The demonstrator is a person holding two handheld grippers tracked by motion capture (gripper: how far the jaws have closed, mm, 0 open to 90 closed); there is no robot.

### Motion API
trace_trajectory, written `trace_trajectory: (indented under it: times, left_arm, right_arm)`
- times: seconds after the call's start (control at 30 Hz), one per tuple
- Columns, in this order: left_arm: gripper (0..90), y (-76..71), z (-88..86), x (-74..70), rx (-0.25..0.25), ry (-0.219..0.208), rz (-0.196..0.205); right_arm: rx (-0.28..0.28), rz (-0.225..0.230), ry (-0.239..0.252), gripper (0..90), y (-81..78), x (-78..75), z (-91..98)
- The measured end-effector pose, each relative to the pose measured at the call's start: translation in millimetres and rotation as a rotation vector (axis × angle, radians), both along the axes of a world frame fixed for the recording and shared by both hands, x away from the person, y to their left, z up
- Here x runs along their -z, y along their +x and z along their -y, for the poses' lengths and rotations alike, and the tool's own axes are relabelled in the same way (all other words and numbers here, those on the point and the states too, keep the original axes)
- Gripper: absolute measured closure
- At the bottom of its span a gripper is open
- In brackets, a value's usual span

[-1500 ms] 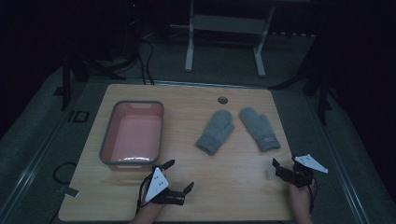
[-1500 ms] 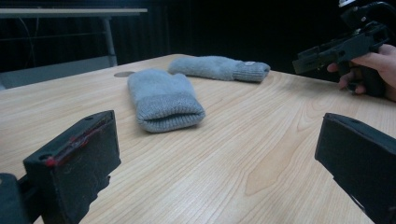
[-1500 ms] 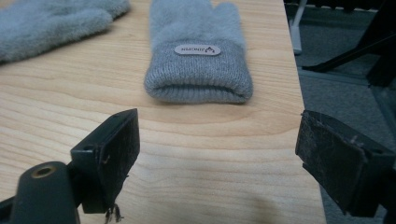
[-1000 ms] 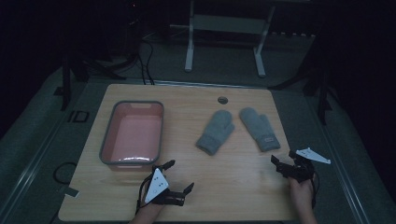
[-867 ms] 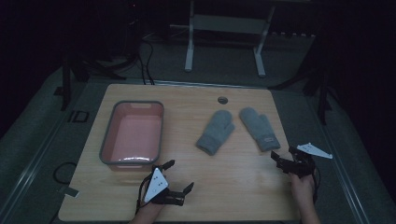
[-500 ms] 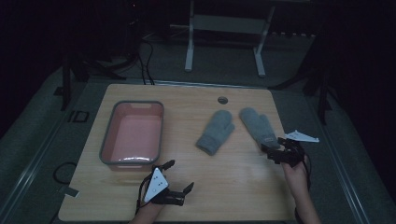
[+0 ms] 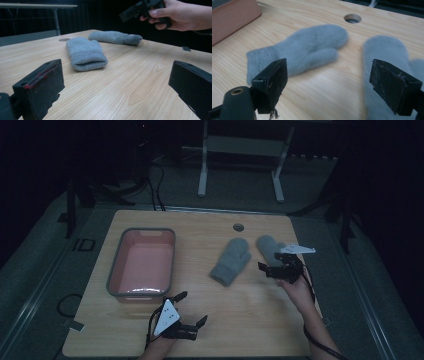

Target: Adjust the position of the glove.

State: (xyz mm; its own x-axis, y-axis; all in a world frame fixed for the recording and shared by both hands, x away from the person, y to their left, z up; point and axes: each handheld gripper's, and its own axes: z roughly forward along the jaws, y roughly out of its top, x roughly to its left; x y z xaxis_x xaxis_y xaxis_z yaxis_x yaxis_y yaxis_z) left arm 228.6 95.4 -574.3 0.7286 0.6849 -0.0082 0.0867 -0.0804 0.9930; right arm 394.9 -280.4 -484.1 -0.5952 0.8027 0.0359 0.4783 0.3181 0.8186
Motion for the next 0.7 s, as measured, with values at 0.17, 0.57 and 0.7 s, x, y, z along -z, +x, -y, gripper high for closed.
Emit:
trace_trajectory:
  times: [0.17, 0.57, 0.7]
  left_arm:
    - [0.2, 0.0, 0.3, 0.0, 0.005, 0.001, 0.0]
    - [0.2, 0.2, 0.3, -0.1, 0.008, 0.001, -0.003]
    - [0.2, 0.5, 0.2, -0.2, 0.011, 0.0, -0.006]
  right_arm:
    - [-0.085, -0.012, -0.035, 17.7, 25.4, 2.0, -24.4]
    - [-0.206, -0.031, -0.129, 22.2, 63.6, 18.2, -73.3]
    - [-0.234, -0.052, -0.158, 24.5, 75.4, 24.1, -84.1]
